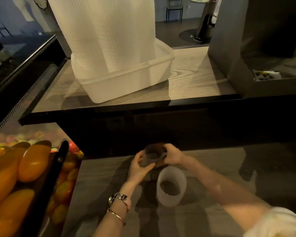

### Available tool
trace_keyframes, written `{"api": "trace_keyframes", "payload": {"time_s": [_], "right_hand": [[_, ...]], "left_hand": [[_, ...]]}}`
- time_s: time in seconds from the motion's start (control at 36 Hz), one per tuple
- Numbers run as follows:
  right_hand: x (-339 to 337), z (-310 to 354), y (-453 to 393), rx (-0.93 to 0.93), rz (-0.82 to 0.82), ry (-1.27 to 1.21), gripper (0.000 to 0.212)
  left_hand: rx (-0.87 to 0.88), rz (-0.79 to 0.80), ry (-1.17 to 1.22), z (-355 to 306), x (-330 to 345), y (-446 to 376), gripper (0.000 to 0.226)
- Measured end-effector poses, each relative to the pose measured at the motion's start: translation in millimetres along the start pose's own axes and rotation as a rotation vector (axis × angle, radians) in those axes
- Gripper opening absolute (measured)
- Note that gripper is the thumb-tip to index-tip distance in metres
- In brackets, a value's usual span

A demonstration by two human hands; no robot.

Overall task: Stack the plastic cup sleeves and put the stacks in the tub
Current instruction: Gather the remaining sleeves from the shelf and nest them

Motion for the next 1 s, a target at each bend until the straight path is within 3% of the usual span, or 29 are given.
{"api": "trace_keyframes", "payload": {"time_s": [0.08, 0.25, 0.33, 0.42, 0.69, 0.78, 1.0], "right_hand": [[-4, 4, 9, -0.018, -0.035, -0.15, 0.045], [-14, 24, 37, -0.057, -0.125, -0.305, 0.064], [-25, 39, 55, -0.096, -0.166, -0.362, 0.059], [-33, 46, 75, -0.125, -0.202, -0.399, 0.058], [-30, 26, 139, -0.16, -0.266, -0.325, 0.078], [-25, 18, 146, -0.115, -0.23, -0.32, 0.077], [-15, 9, 144, -0.01, -0.22, -0.387, 0.076]], "left_hand": [[0.012, -0.029, 0.01, -18, -6, 8, 0.068], [0.068, -0.05, 0.081, -63, -22, 38, 0.065], [0.096, 0.012, 0.199, -79, -28, 57, 0.059], [0.127, 0.085, 0.254, -87, -34, 79, 0.072], [0.256, 0.109, 0.086, -61, -35, 132, 0.07], [0.253, 0.108, 0.048, -49, -32, 140, 0.073], [0.243, 0.073, 0.057, -41, -23, 136, 0.056]]}}
Point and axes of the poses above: each hand's wrist, its own y-axis away from the middle knuckle, its own x-axis out of the palm, z = x × y, the point moved 2 cm from there along -y, towards the middle knuckle, and after that the axes turned 15 degrees about -z, right-handed, at the moved point
